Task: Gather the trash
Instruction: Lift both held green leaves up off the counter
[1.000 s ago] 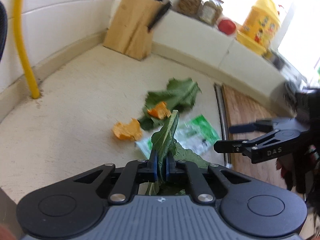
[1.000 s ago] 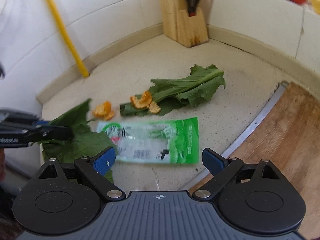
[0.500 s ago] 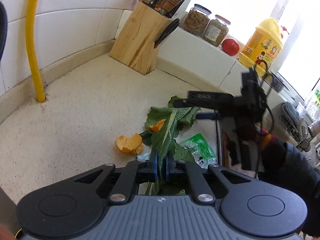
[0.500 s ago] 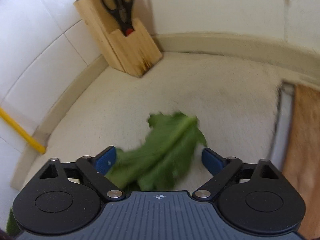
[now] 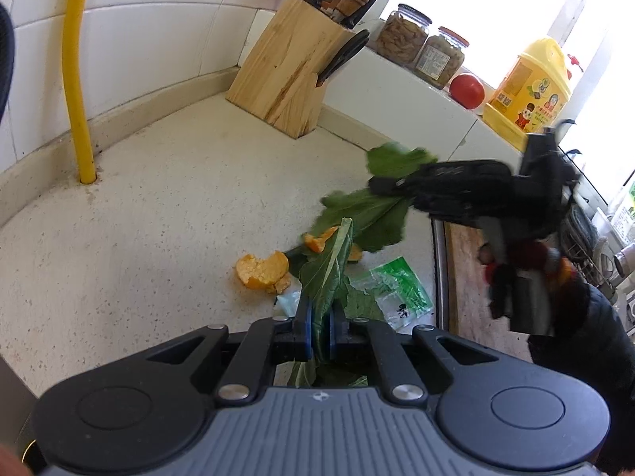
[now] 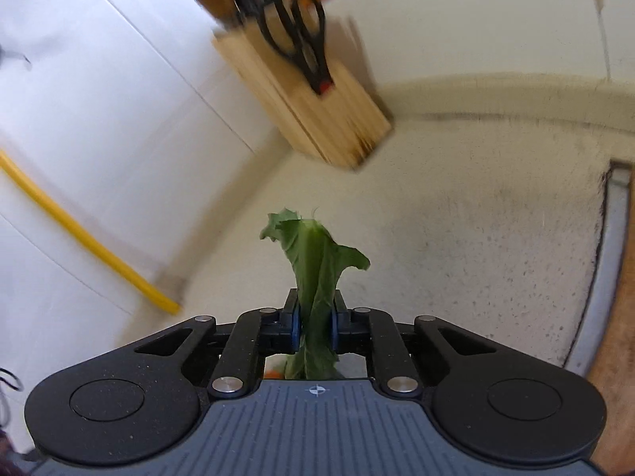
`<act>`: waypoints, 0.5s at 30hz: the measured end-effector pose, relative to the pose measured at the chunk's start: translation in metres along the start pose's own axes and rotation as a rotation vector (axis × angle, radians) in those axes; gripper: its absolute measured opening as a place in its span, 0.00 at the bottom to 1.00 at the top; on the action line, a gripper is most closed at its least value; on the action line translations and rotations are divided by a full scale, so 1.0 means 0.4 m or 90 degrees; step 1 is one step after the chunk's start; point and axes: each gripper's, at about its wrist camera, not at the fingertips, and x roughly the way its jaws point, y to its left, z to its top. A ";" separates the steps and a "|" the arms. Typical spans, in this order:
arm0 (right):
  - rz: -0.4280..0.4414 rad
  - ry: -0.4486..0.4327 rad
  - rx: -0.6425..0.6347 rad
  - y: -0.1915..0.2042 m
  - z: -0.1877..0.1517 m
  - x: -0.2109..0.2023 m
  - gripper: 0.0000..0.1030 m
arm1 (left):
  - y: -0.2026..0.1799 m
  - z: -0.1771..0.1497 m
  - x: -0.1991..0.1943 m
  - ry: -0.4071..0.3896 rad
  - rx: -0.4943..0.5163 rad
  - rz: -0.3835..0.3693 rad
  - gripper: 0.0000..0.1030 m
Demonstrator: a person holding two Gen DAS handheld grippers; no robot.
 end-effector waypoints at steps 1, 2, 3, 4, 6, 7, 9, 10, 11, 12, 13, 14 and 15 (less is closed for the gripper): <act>0.006 -0.014 -0.004 0.007 0.005 -0.019 0.18 | -0.001 0.002 -0.002 -0.003 0.001 0.000 0.07; 0.012 -0.026 -0.006 0.014 0.010 -0.037 0.18 | -0.003 0.004 -0.006 -0.007 0.002 -0.001 0.07; 0.019 -0.037 -0.008 0.020 0.017 -0.056 0.18 | -0.004 0.006 -0.009 -0.011 0.003 -0.002 0.07; 0.021 -0.048 -0.013 0.028 0.023 -0.072 0.18 | -0.006 0.008 -0.012 -0.015 0.003 -0.002 0.07; 0.008 -0.079 -0.044 0.054 0.029 -0.110 0.18 | -0.008 0.014 -0.017 -0.026 0.004 -0.001 0.07; 0.009 -0.091 -0.064 0.068 0.031 -0.126 0.18 | -0.009 0.017 -0.018 -0.030 0.004 -0.003 0.07; 0.012 -0.097 -0.080 0.084 0.034 -0.138 0.18 | -0.013 0.021 -0.019 -0.037 0.006 -0.004 0.07; 0.010 -0.094 -0.080 0.088 0.034 -0.140 0.18 | -0.016 0.023 -0.020 -0.040 0.007 -0.004 0.07; 0.011 -0.092 -0.080 0.092 0.032 -0.144 0.18 | -0.018 0.025 -0.021 -0.043 0.009 -0.004 0.07; 0.014 -0.093 -0.086 0.097 0.029 -0.149 0.18 | -0.020 0.026 -0.023 -0.047 0.012 -0.005 0.07; 0.011 -0.097 -0.097 0.104 0.025 -0.155 0.18 | -0.022 0.027 -0.024 -0.050 0.013 -0.005 0.07; 0.001 -0.100 -0.107 0.107 0.021 -0.161 0.18 | -0.024 0.028 -0.027 -0.054 0.015 -0.004 0.07; -0.005 -0.096 -0.107 0.107 0.017 -0.167 0.18 | -0.025 0.029 -0.029 -0.057 0.018 -0.002 0.07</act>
